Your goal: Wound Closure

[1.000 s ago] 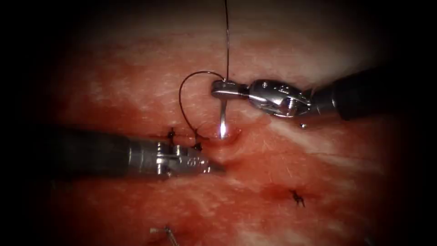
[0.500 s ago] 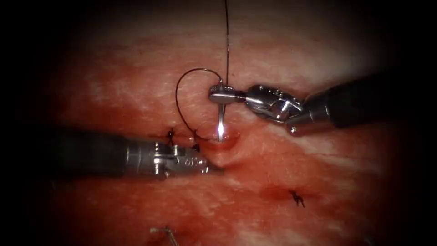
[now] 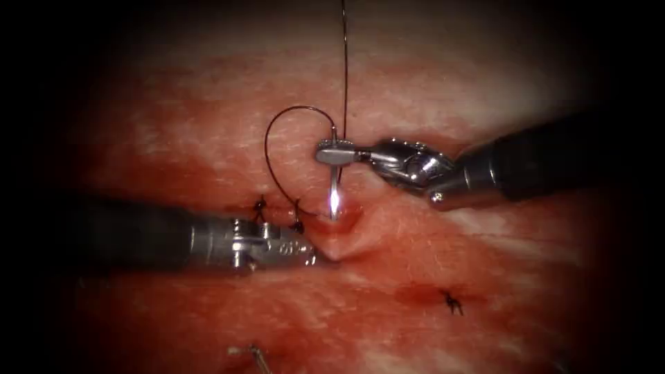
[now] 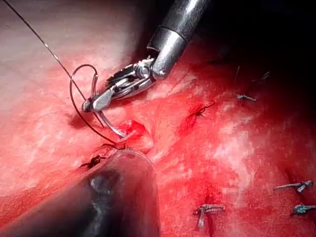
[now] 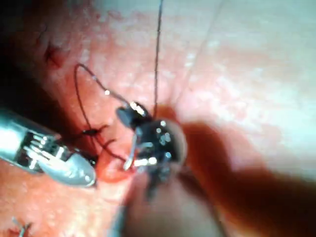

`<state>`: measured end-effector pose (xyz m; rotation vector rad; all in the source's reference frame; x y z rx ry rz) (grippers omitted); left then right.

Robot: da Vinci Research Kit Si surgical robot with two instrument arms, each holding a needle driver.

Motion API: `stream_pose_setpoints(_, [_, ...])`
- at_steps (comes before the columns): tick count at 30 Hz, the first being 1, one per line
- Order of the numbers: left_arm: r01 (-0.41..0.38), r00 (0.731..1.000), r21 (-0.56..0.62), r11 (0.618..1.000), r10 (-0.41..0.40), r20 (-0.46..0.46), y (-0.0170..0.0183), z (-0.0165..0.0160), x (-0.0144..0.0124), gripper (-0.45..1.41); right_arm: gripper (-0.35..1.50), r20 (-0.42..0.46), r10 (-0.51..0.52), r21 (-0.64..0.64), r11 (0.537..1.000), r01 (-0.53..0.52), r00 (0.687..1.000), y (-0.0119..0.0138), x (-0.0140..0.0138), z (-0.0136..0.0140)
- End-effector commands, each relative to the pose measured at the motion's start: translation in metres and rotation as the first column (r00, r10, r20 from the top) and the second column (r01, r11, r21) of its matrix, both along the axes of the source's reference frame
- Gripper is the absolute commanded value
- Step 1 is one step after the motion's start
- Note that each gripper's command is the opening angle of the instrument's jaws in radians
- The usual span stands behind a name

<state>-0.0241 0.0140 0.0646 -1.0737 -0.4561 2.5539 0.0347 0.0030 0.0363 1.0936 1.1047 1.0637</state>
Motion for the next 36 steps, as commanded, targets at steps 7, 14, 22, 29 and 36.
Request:
stream_pose_setpoints(7, [0.001,1.000,0.002,1.000,-0.001,-0.003,-0.0004,0.0005,-0.0002,-0.40,-0.35,-0.011,-0.015,0.168,0.986,0.016,1.000,-0.0013,0.0006,-0.0006])
stream_pose_setpoints(14, [0.001,1.000,0.002,1.000,-0.001,-0.004,-0.0003,0.0005,0.0000,-0.40,-0.35,-0.029,-0.043,0.258,0.965,0.050,0.999,-0.0027,0.0010,-0.0019])
stream_pose_setpoints(22, [0.002,1.000,0.000,1.000,-0.002,-0.007,-0.0003,0.0005,0.0000,-0.42,-0.35,-0.011,-0.065,0.377,0.924,0.065,0.998,-0.0036,0.0007,-0.0026])
stream_pose_setpoints(29, [0.002,1.000,0.001,1.000,-0.002,-0.006,-0.0003,0.0003,0.0000,-0.43,-0.35,-0.007,-0.073,0.428,0.901,0.069,0.997,-0.0040,0.0007,-0.0026])
stream_pose_setpoints(36, [0.022,1.000,0.001,1.000,-0.022,0.002,-0.0010,-0.0019,0.0004,-0.37,0.84,-0.071,0.104,0.198,0.976,-0.088,0.992,-0.0016,0.0001,-0.0031])
